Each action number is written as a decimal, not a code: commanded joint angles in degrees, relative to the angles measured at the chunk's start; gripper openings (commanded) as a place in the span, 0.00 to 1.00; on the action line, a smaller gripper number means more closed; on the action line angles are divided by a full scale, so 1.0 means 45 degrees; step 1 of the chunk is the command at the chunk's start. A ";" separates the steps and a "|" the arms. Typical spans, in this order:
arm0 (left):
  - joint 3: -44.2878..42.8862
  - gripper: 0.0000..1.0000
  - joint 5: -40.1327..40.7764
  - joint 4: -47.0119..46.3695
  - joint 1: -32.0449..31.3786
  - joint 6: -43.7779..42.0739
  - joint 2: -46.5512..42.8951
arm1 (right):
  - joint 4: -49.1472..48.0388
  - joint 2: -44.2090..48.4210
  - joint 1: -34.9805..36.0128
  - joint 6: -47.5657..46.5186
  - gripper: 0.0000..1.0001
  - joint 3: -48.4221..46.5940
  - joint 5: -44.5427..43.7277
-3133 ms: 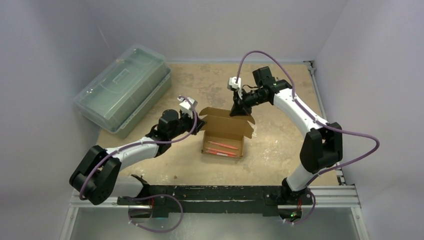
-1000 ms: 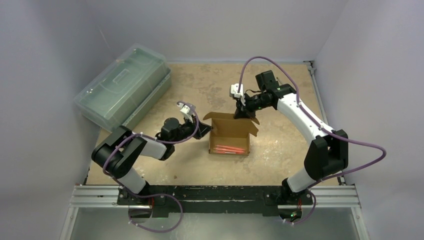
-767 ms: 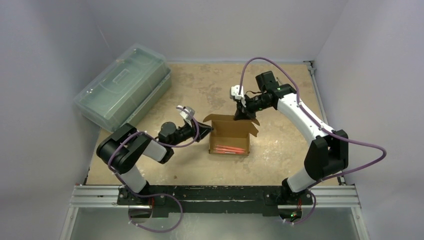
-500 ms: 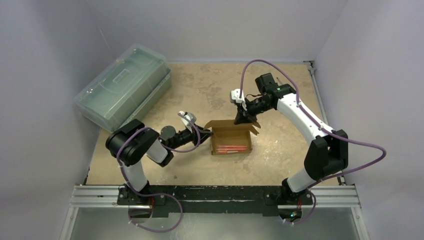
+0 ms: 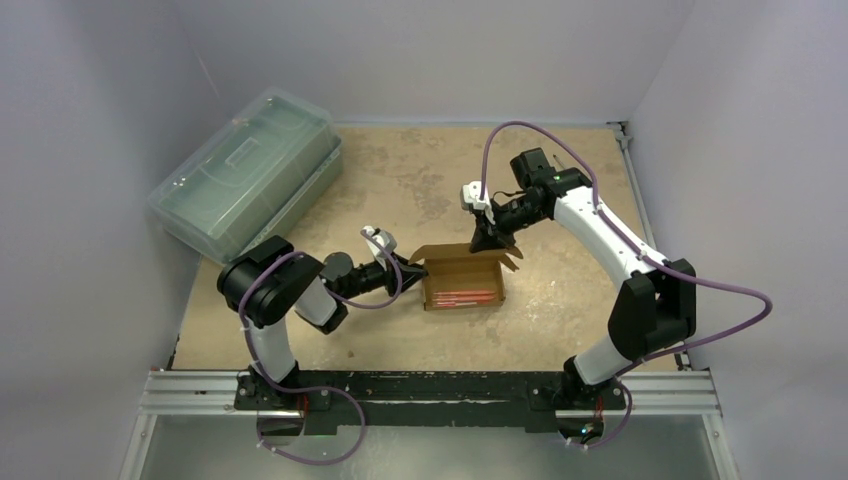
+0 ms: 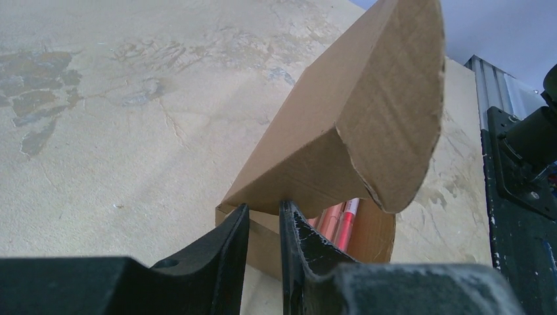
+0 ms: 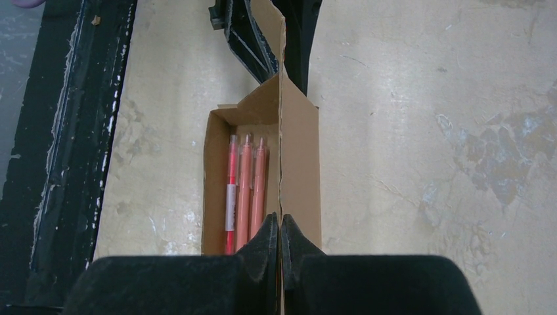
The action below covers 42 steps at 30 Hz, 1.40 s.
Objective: Fold the paper box
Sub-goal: Close the paper box at the center of the board.
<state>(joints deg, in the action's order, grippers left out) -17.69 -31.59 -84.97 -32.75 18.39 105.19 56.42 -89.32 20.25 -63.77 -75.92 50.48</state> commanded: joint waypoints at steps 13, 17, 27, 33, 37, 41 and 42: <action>0.2762 0.32 0.1063 -0.3616 0.0052 -0.0489 -0.3516 | -0.0549 0.0351 0.0066 0.0693 0.03 -0.0270 -0.0636; 0.3204 0.34 0.1502 -0.2556 0.0057 -0.0214 -0.5112 | -0.0549 0.0429 0.0070 0.0672 0.03 -0.0204 -0.0671; 0.1133 0.76 0.2108 0.4819 0.0040 -0.0258 -1.0166 | -0.0226 0.0745 0.0069 0.0113 0.05 -0.0004 -0.0410; -0.0843 0.83 0.0485 0.7145 0.0034 -0.1893 -0.9586 | -0.0205 0.0708 0.0079 0.0050 0.05 0.0044 -0.0310; -0.2050 0.76 -0.0053 0.8377 0.0042 -0.2646 -0.8625 | -0.0223 0.0709 0.0090 0.0057 0.06 0.0073 -0.0309; -0.2729 0.73 0.0055 0.9421 0.0032 -0.3604 -0.8259 | -0.0247 0.0642 0.0121 0.0057 0.06 0.0166 -0.0312; -0.2921 0.71 -0.0014 0.9772 0.0042 -0.3800 -0.8104 | -0.0245 0.0604 0.0113 0.0063 0.06 0.0171 -0.0318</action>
<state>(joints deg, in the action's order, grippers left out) -26.52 -29.45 -47.75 -32.75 7.38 67.31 54.92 -88.01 20.36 -62.54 -75.57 48.58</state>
